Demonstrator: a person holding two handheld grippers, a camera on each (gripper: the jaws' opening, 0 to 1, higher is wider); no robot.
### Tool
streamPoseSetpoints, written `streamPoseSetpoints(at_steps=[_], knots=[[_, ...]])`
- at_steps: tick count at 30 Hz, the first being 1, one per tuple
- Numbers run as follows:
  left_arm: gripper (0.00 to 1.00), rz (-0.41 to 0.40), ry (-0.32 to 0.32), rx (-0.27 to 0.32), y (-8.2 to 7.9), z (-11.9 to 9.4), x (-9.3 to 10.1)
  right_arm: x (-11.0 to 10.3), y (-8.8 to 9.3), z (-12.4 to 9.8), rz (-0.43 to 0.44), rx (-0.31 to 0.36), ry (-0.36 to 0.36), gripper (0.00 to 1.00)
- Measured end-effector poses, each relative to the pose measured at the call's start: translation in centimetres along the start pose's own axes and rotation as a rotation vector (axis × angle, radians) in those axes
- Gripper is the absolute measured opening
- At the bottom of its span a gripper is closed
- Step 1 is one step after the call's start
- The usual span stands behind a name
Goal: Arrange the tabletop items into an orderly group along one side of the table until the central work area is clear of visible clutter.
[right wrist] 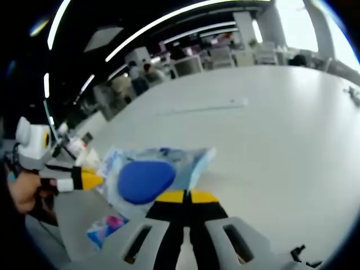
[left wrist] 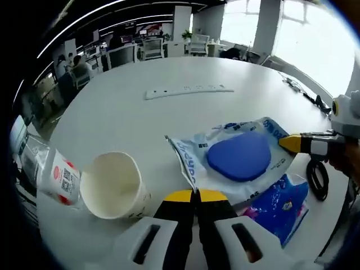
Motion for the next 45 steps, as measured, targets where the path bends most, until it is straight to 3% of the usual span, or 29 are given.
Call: streamPoseSetpoints(at_steps=[7, 12, 15, 32, 40, 42, 45], knots=[[0.01, 0.014, -0.023, -0.039, 0.9, 0.5, 0.0, -0.4, 0.5, 0.0, 0.008, -0.013, -0.001, 0.0], [0.01, 0.078, -0.027, -0.049, 1.2, 0.6, 0.2, -0.3, 1.2, 0.0, 0.016, -0.02, -0.006, 0.0], [0.01, 0.076, -0.042, -0.057, 1.3, 0.5, 0.0, -0.5, 1.5, 0.0, 0.041, -0.007, -0.023, 0.0], [0.02, 0.07, -0.06, -0.061, 1.6, 1.2, -0.6, -0.4, 1.8, 1.0, 0.006, -0.017, -0.031, 0.0], [0.08, 0.075, -0.068, -0.046, 1.6, 1.0, -0.6, -0.3, 1.9, 1.1, -0.008, -0.018, -0.023, 0.0], [0.11, 0.069, -0.073, -0.038, 1.6, 0.9, -0.7, -0.1, 2.0, 1.1, -0.104, -0.033, -0.027, 0.05], [0.19, 0.08, -0.065, -0.033, 1.7, 1.1, -0.6, -0.4, 2.2, 1.2, -0.124, -0.03, -0.011, 0.19]])
Point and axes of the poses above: the point that each gripper's makers call its tool centre point, and the gripper's own axes: z roughly forward along the fingers, x roughly to its right, y roughly out of its underside, the point moved 10 cm from there along -z, roughly backward along the fingers, and after that the axes turned 11 degrees about x, right-handed, at the moved point
